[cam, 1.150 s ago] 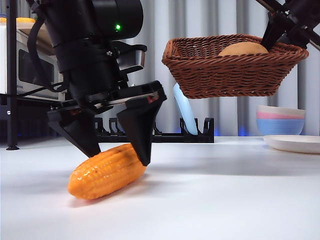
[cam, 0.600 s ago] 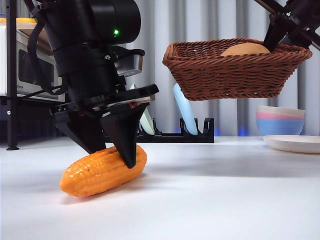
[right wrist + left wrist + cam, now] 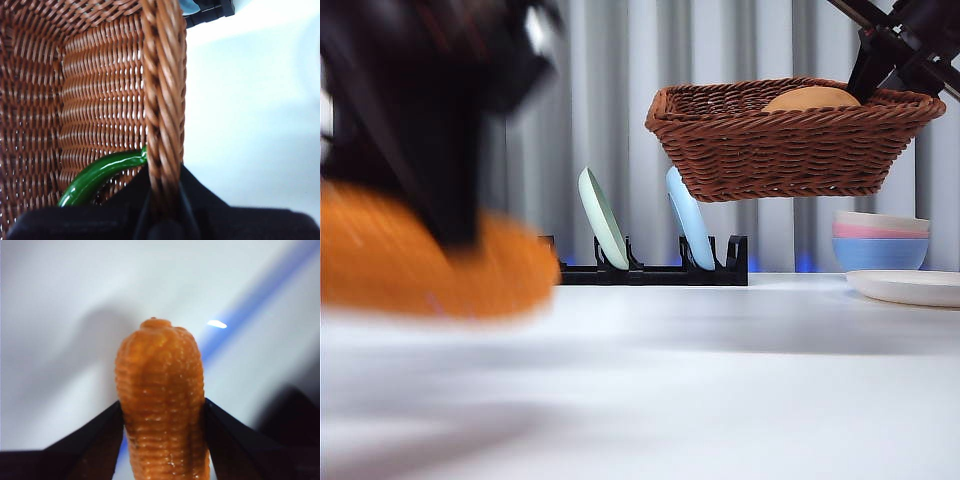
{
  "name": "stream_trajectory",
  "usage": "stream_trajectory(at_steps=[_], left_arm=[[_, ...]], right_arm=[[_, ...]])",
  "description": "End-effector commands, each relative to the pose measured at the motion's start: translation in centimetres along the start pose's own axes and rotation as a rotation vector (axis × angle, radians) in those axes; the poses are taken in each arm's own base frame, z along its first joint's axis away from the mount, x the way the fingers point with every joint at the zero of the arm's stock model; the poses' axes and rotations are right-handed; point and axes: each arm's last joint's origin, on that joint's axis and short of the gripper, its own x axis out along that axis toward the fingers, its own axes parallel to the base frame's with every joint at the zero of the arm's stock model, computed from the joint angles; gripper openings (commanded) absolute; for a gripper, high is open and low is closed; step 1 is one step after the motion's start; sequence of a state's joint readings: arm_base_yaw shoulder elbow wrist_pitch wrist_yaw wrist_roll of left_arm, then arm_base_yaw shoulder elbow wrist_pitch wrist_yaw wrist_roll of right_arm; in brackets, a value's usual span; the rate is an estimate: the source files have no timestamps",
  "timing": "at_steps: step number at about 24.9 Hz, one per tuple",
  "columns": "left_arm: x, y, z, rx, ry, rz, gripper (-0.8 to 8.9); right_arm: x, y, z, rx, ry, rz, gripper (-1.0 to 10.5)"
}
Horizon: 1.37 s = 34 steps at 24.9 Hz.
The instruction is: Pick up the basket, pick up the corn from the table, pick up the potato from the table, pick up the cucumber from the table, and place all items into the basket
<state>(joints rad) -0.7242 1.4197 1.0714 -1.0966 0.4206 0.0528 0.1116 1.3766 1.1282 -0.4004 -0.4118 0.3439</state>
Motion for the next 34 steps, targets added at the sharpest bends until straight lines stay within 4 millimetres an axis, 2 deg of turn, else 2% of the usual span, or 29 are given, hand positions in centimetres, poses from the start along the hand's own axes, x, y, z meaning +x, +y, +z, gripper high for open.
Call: stream_trajectory(at_steps=[1,4,7,12,16,20,23,27,30,34], left_arm=[[-2.8,-1.8,-2.2,0.152,-0.076,-0.075,-0.08],[-6.4,-3.6,-3.8,0.22,-0.256,-0.089,-0.08],[-10.3,-5.3,-4.3,0.249,-0.504,-0.081,-0.08],[-16.5,-7.7,-2.9,0.266,-0.952,-0.03,-0.08],[-18.6,-8.0,-0.9,0.239,-1.187,0.102,-0.08],[-17.8,-7.1,2.0,0.142,-1.215,0.22,-0.08],[-15.6,-5.7,4.7,0.087,-1.14,0.334,-0.08],[-12.1,-3.9,7.9,0.093,-1.01,0.387,-0.08],[-9.6,-2.8,9.5,0.073,-0.91,0.398,-0.08],[-7.4,-1.7,10.2,0.046,-0.789,0.409,0.07]], right_arm=[[-0.5,0.4,0.5,-0.014,-0.033,0.02,-0.2],[-0.5,0.4,0.5,-0.014,-0.033,0.021,-0.2],[-0.5,0.5,0.5,-0.013,-0.031,0.022,-0.2],[-0.2,1.3,0.1,-0.025,-0.008,0.043,-0.2],[0.2,2.3,-0.6,-0.039,0.033,0.063,-0.2],[0.8,3.8,-1.5,-0.065,0.083,0.096,-0.2],[1.1,5.0,-2.2,-0.089,0.114,0.125,-0.2],[1.5,6.5,-3.1,-0.121,0.15,0.161,-0.2],[1.6,7.2,-3.5,-0.139,0.165,0.181,-0.2],[1.7,7.6,-3.7,-0.146,0.171,0.189,-0.2]])
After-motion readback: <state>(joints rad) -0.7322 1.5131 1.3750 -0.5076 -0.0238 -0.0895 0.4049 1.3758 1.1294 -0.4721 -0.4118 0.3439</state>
